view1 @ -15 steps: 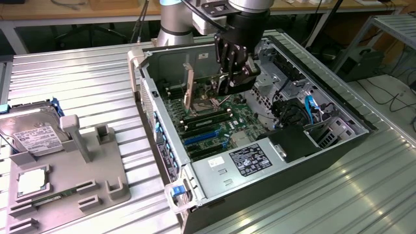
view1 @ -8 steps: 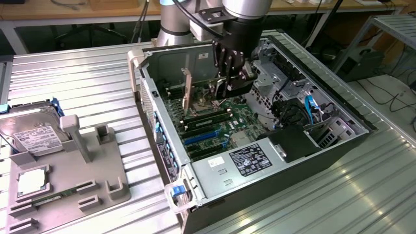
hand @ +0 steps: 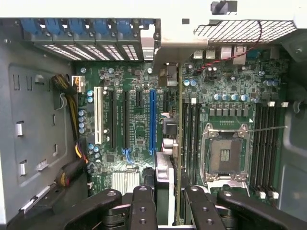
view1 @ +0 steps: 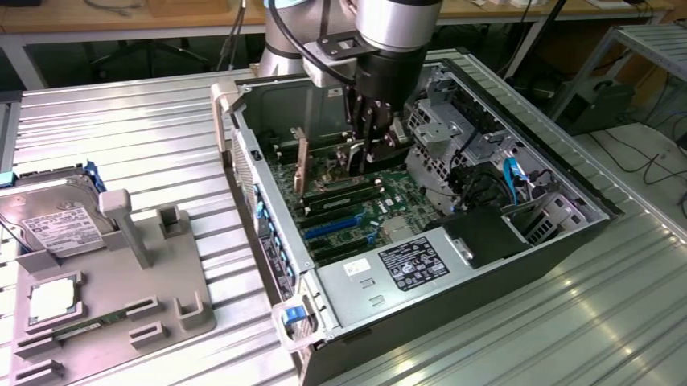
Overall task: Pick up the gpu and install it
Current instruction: 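Insert the gpu into the slot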
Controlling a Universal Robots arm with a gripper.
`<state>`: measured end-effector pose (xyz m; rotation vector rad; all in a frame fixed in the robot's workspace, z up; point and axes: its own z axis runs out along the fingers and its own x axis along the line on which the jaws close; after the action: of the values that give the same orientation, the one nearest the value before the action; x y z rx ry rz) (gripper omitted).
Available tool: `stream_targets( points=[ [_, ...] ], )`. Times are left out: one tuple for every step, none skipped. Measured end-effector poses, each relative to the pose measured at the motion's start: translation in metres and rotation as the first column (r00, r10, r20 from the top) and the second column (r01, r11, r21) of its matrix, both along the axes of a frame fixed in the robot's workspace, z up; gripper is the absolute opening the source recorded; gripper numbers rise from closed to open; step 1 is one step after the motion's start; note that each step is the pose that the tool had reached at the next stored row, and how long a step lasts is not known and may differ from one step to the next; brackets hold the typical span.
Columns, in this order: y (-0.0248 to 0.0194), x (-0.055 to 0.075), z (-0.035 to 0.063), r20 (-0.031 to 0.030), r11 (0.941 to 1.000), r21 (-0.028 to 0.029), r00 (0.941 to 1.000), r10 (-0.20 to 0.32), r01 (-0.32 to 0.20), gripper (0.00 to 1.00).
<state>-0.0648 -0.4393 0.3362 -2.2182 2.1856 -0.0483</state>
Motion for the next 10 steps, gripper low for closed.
stream_targets(
  points=[
    [-0.0006, 0.0, -0.0015, 0.0, 1.0, -0.0002, 1.0, 0.0, 0.0, 0.29],
    [-0.0006, -0.001, -0.0032, 0.0, 1.0, -0.0002, 1.0, 0.0, 0.0, 0.29],
    [-0.0006, -0.002, -0.005, 0.0, 1.0, -0.0003, 1.0, 0.0, 0.0, 0.29],
    [-0.0006, -0.004, -0.0069, 0.0, 1.0, -0.0003, 1.0, 0.0, 0.0, 0.29],
    [-0.0006, -0.005, -0.0088, 0.0, 1.0, -0.0004, 1.0, -0.001, 0.001, 0.29],
    [-0.0006, -0.006, -0.0106, 0.0, 1.0, -0.0003, 1.0, -0.001, 0.001, 0.29],
    [-0.0007, -0.006, -0.0124, 0.0, 1.0, -0.0002, 1.0, -0.001, 0.001, 0.29],
    [-0.0009, -0.006, -0.0141, 0.0, 1.0, -0.0002, 1.0, -0.001, 0.001, 0.29],
    [-0.001, -0.006, -0.0161, 0.0, 1.0, -0.0001, 1.0, -0.002, 0.002, 0.29],
    [-0.001, -0.006, -0.0177, 0.0, 1.0, -0.0002, 1.0, -0.002, 0.002, 0.29]
  ],
)
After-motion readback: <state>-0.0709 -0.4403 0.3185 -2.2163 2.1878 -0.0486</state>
